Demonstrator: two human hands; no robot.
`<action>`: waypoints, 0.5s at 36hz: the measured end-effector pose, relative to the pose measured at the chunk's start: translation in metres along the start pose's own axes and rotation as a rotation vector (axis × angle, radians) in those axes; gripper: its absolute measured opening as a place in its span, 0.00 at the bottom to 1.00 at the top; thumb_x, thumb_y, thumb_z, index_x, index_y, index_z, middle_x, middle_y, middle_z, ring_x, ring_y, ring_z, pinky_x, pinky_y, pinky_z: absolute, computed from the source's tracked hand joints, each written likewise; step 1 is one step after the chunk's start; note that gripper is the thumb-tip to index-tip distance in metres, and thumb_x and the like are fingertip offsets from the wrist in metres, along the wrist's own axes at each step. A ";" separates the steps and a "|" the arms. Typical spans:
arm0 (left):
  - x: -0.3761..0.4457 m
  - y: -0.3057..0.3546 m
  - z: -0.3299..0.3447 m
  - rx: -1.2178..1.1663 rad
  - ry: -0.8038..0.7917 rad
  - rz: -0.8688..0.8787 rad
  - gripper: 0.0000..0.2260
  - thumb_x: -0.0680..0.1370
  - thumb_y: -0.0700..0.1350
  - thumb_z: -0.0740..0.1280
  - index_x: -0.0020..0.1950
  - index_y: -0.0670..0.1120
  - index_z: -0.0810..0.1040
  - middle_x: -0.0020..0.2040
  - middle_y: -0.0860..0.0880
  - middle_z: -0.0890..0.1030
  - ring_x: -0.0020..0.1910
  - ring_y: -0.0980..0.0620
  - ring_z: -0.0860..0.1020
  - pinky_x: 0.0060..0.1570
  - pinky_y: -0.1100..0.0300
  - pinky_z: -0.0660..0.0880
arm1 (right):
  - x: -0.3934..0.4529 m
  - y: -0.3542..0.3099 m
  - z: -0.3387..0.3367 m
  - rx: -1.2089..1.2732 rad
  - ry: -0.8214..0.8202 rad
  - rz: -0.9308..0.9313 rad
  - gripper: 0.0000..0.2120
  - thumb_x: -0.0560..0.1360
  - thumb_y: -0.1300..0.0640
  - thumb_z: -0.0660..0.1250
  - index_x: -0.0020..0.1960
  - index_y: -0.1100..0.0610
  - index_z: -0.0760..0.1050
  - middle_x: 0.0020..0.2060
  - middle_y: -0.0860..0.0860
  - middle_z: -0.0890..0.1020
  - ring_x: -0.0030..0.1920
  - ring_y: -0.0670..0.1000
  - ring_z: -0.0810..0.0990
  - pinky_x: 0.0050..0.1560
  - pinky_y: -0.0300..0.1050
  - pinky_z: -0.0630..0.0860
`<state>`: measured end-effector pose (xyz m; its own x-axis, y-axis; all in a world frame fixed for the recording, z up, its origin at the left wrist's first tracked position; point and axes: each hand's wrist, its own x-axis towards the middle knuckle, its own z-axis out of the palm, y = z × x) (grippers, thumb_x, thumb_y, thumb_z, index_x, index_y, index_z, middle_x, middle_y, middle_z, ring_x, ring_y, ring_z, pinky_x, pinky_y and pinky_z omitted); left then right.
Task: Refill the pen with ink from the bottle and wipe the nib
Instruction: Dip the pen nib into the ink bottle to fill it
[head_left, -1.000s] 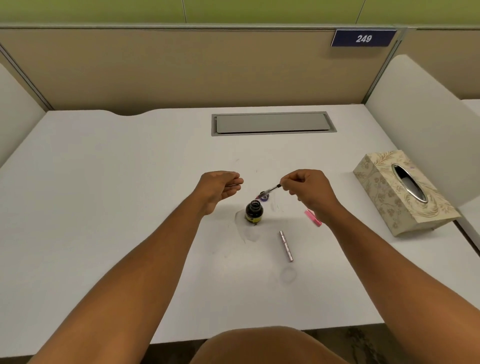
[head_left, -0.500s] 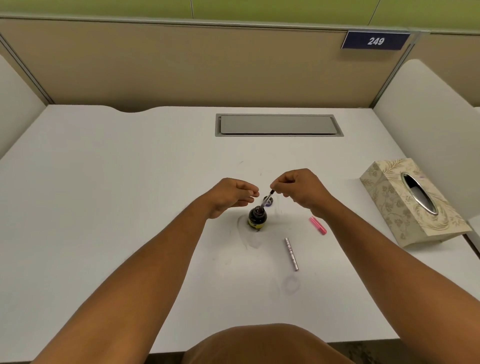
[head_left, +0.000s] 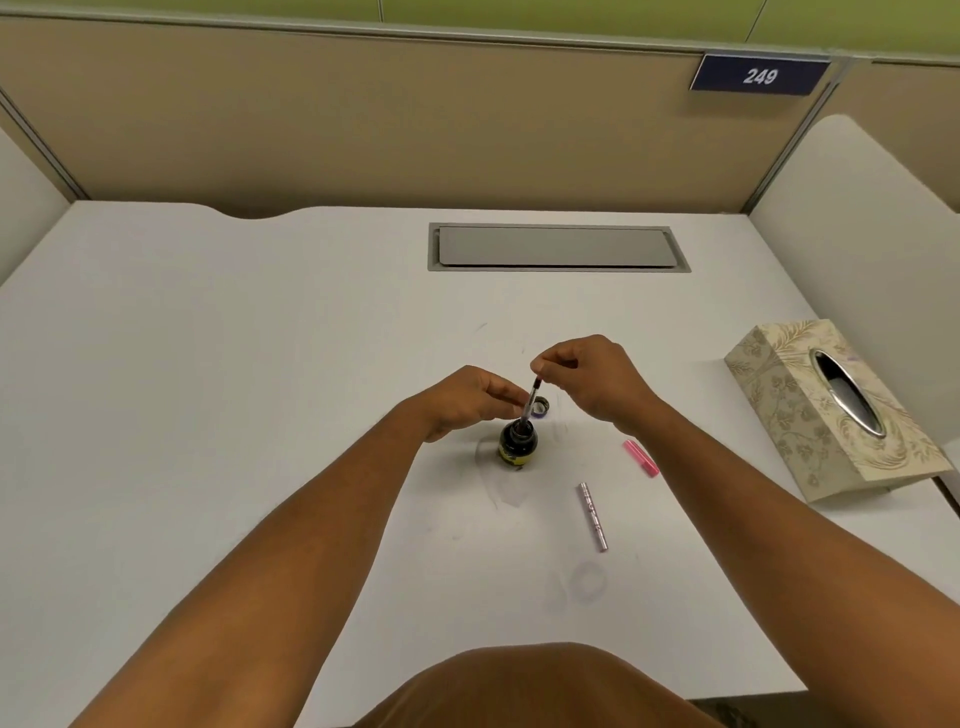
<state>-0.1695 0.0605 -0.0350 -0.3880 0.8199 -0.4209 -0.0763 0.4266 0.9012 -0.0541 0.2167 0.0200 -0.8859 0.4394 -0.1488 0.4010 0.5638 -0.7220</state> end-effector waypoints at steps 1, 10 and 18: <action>0.000 0.000 0.000 0.000 -0.006 0.001 0.10 0.76 0.40 0.72 0.58 0.44 0.85 0.56 0.48 0.86 0.62 0.50 0.80 0.69 0.54 0.71 | 0.000 -0.001 0.000 -0.014 0.000 -0.013 0.09 0.78 0.52 0.68 0.51 0.54 0.84 0.42 0.44 0.83 0.46 0.44 0.80 0.42 0.35 0.72; 0.006 -0.004 -0.001 -0.036 -0.024 0.013 0.11 0.73 0.46 0.76 0.55 0.47 0.86 0.55 0.51 0.86 0.62 0.51 0.80 0.71 0.48 0.69 | 0.006 -0.007 0.001 -0.127 0.072 -0.091 0.09 0.75 0.49 0.71 0.43 0.54 0.83 0.32 0.41 0.79 0.34 0.41 0.76 0.36 0.36 0.69; 0.003 -0.001 -0.002 -0.048 -0.045 0.011 0.11 0.75 0.46 0.75 0.57 0.49 0.85 0.55 0.53 0.86 0.62 0.53 0.80 0.72 0.47 0.68 | 0.010 -0.008 0.004 -0.143 0.070 -0.097 0.09 0.75 0.48 0.71 0.44 0.54 0.83 0.32 0.41 0.79 0.35 0.41 0.76 0.36 0.36 0.69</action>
<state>-0.1727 0.0616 -0.0366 -0.3471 0.8415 -0.4140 -0.1168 0.3992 0.9094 -0.0667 0.2137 0.0221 -0.9054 0.4233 -0.0322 0.3482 0.6972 -0.6266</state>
